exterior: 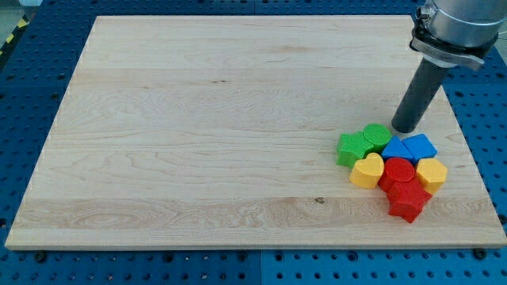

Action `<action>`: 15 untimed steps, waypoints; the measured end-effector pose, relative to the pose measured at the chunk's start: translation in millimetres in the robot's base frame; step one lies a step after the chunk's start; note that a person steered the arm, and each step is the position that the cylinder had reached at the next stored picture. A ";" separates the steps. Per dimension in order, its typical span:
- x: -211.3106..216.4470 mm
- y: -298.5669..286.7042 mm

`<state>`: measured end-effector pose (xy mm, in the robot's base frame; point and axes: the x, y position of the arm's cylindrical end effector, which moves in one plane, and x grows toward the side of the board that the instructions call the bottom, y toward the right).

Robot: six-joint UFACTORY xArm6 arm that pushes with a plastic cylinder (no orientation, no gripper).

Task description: Push the blue cube to the center

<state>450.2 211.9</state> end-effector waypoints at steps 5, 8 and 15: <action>-28.9 78.5; -21.0 88.2; 53.3 107.9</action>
<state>503.6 319.7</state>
